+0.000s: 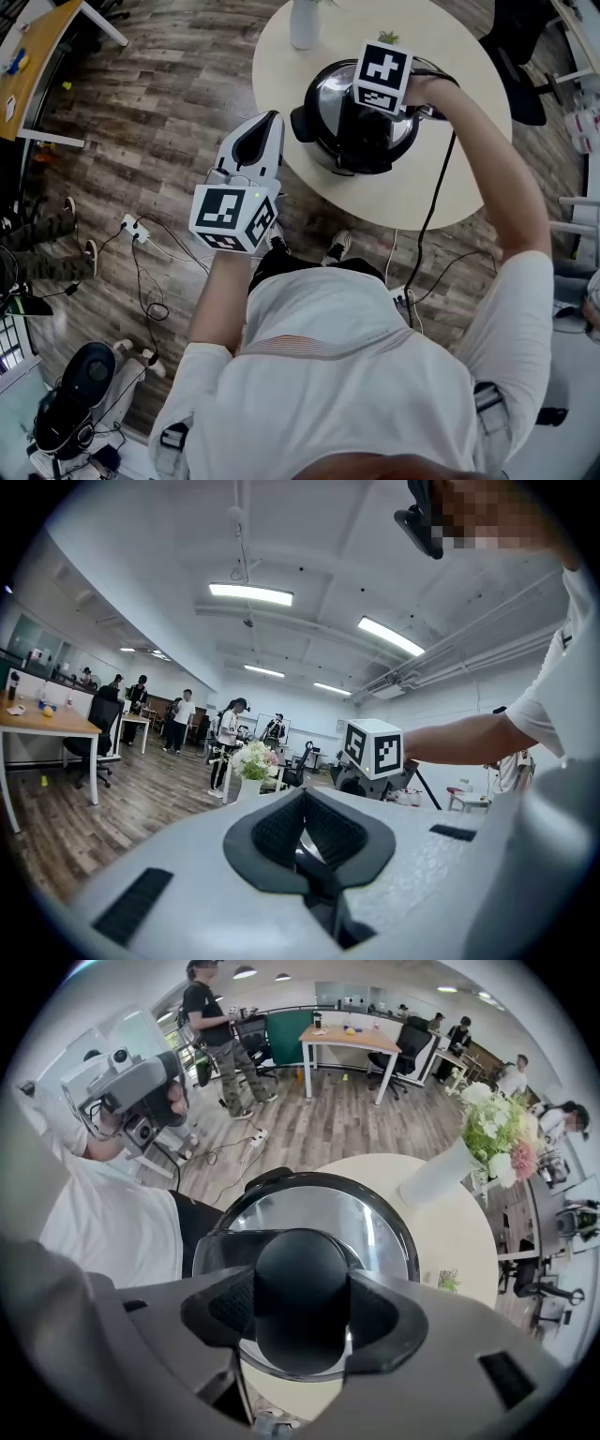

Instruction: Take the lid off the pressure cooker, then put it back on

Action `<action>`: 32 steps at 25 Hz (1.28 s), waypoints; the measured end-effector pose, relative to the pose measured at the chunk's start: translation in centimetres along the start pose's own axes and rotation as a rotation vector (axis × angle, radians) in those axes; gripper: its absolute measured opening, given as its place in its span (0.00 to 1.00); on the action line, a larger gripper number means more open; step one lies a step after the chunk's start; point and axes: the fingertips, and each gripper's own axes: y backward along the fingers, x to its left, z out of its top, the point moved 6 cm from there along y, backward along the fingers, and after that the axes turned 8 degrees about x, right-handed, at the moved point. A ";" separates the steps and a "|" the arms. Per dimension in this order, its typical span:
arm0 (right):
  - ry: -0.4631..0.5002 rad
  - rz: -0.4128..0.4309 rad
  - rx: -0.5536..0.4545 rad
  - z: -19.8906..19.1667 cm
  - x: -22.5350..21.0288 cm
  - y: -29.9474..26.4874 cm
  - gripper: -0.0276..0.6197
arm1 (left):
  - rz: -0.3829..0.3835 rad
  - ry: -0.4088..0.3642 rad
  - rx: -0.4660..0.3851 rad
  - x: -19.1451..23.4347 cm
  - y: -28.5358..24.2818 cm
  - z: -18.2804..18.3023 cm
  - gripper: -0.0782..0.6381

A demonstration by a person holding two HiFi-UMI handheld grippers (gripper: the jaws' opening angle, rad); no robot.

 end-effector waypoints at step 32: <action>-0.087 -0.419 -0.734 -6.0 2.6 13.1 0.42 | -0.020 -0.095 -0.046 -0.7 -0.6 3.7 0.12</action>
